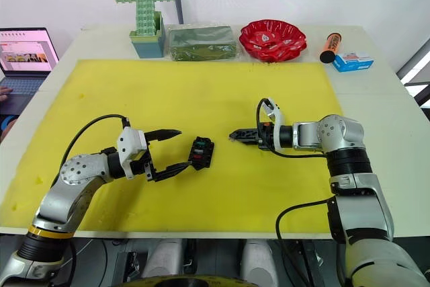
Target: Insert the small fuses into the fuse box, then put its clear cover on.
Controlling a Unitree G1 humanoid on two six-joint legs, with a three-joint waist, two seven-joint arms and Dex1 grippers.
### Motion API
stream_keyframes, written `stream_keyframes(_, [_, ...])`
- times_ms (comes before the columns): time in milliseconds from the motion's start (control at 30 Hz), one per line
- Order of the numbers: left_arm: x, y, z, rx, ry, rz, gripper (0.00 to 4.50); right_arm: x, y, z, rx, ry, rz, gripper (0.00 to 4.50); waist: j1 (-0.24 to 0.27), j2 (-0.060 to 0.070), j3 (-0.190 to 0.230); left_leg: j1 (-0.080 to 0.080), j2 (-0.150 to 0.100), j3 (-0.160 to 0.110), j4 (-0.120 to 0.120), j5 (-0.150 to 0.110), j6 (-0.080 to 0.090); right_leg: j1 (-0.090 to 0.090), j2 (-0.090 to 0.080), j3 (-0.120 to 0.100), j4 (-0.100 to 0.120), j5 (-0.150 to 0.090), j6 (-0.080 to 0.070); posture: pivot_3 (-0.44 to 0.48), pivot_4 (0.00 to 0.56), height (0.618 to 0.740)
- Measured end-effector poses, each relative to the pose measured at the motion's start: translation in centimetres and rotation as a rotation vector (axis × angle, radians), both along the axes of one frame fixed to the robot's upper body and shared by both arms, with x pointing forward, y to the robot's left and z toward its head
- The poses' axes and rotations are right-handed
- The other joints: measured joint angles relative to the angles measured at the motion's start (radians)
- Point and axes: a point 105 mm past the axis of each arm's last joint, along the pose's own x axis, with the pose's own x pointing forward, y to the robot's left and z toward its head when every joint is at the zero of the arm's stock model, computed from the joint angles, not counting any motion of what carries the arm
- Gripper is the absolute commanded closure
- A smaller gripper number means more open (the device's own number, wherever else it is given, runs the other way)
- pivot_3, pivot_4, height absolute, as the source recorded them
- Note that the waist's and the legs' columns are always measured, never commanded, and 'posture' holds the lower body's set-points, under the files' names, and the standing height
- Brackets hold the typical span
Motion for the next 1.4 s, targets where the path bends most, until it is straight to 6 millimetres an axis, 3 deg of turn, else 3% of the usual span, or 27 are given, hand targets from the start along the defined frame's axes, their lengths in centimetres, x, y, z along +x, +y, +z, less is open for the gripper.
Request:
stream_keyframes(133, [0.0,0.0,0.0,0.0,-0.001,-0.001,0.0,0.1,0.0,-0.1,0.005,-0.006,0.0,2.39,-0.001,0.0,0.0,0.0,0.0,0.0,0.0,0.0,0.0,0.0,0.0,0.0,0.0,0.0,0.0,0.0,0.15,0.74])
stream_keyframes(233, [0.0,0.0,0.0,0.0,0.0,-0.001,0.0,0.3,-0.1,-0.4,-0.008,-0.009,-0.011,3.14,-0.001,0.0,0.0,0.0,0.0,0.0,0.0,0.0,0.0,0.0,0.0,0.0,0.0,0.0,0.0,0.0,0.15,0.74])
stream_keyframes(367, [0.0,-0.1,0.1,0.0,0.0,-0.001,0.0,0.4,0.1,-0.7,-0.008,-0.011,-0.013,4.49,0.001,0.0,0.0,0.0,0.0,0.0,0.0,0.0,0.0,0.001,0.0,0.0,0.0,0.0,0.0,0.0,0.15,0.74])
stream_keyframes(933, [-0.1,-0.1,0.1,0.0,-0.003,-0.005,0.0,0.0,-0.4,-0.4,0.006,-0.054,-0.004,4.49,0.005,0.0,0.0,0.004,0.0,0.0,0.001,0.0,0.0,0.005,0.0,0.0,-0.001,0.0,0.0,0.0,0.15,0.74])
stream_keyframes(1133, [-0.1,-0.1,0.1,-0.001,-0.002,-0.01,0.0,-1.0,-0.8,2.3,-0.082,-0.251,0.057,4.49,0.003,0.0,0.0,0.0,0.0,0.0,0.0,0.0,0.0,0.0,0.0,0.0,0.0,0.0,0.0,0.0,0.15,0.74])
stream_keyframes(1400, [-0.3,-0.2,0.2,-0.01,0.003,-0.033,0.0,-2.5,1.6,7.2,-0.155,-0.574,0.161,4.49,0.003,0.001,0.0,0.0,0.0,0.0,0.0,0.0,0.0,-0.001,0.0,0.0,0.0,0.0,0.0,0.0,0.15,0.74])
